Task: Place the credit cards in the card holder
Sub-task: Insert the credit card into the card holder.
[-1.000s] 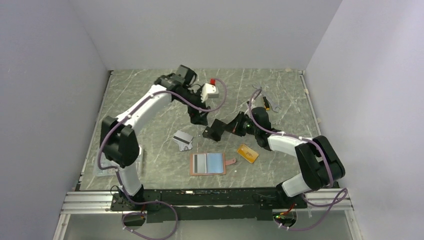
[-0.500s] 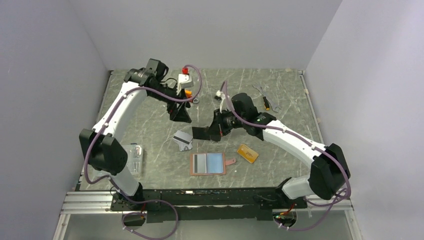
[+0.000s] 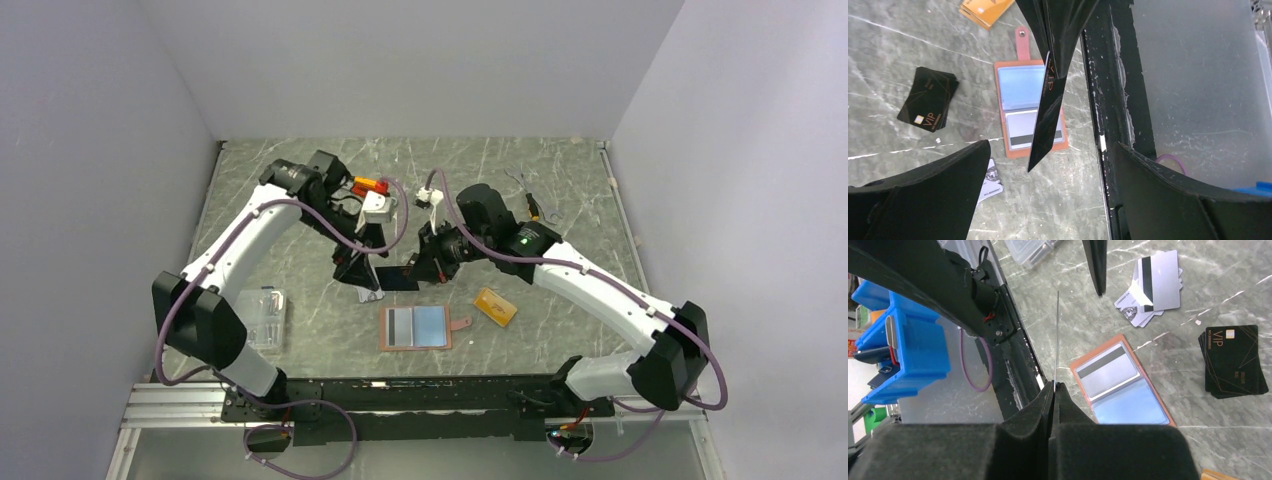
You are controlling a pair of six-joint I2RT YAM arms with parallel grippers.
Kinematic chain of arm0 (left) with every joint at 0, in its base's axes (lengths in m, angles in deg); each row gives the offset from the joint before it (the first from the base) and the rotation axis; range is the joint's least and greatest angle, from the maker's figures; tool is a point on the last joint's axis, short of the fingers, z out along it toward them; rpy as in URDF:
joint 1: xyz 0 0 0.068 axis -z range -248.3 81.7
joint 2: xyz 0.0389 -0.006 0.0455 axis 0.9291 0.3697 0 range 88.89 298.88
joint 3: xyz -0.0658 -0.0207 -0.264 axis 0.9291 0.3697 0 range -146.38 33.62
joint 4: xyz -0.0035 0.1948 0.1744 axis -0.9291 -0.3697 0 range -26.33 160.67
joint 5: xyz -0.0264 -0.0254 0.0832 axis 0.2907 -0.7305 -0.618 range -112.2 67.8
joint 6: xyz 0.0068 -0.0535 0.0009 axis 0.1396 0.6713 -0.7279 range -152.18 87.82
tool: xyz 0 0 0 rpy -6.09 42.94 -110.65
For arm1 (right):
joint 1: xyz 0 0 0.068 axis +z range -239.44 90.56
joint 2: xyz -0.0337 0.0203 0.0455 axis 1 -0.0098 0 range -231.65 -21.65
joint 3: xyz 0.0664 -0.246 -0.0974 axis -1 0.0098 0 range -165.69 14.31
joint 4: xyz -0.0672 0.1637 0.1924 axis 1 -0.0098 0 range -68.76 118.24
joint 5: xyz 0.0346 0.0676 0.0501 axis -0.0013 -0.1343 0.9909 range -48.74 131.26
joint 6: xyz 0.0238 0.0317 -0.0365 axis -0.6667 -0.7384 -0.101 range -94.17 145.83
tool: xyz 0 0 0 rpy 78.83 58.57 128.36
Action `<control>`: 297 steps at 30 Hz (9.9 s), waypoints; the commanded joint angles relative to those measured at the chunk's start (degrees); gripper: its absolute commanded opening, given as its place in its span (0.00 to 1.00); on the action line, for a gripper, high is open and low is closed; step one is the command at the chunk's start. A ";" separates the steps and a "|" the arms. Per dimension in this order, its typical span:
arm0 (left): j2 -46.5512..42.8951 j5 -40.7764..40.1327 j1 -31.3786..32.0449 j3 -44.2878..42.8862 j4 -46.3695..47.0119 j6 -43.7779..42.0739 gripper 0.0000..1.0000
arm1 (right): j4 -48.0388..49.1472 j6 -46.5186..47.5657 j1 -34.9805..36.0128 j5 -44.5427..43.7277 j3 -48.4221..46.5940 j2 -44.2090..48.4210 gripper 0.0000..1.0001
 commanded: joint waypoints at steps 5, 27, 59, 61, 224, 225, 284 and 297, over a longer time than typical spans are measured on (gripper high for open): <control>-7.40 -2.40 5.78 6.94 14.00 6.96 0.99 | -2.44 3.34 0.55 -0.02 -3.46 3.70 0.00; -2.90 5.66 6.55 3.94 9.85 10.29 0.08 | 3.22 2.49 0.35 -4.12 -0.60 10.25 0.18; -13.26 20.59 0.57 18.64 73.25 78.05 0.00 | 63.34 -26.05 -8.55 -0.73 26.19 18.97 0.73; -13.40 20.54 0.59 19.14 73.76 78.40 0.00 | 65.11 -27.19 -8.48 -1.09 25.77 17.38 0.69; -2.32 -43.95 31.56 39.12 61.53 24.03 0.78 | 46.25 -30.38 -9.92 7.98 38.42 -13.13 0.00; -2.18 -44.71 31.81 39.33 61.84 23.94 0.78 | 46.36 -30.50 -9.99 7.88 38.55 -12.87 0.00; -11.11 -40.07 17.77 48.39 59.18 9.74 0.74 | 46.57 -32.73 -8.19 15.67 32.46 -20.37 0.00; -7.36 -42.33 22.26 48.80 60.64 9.05 0.68 | 47.62 -32.55 -10.25 19.74 33.23 -25.59 0.00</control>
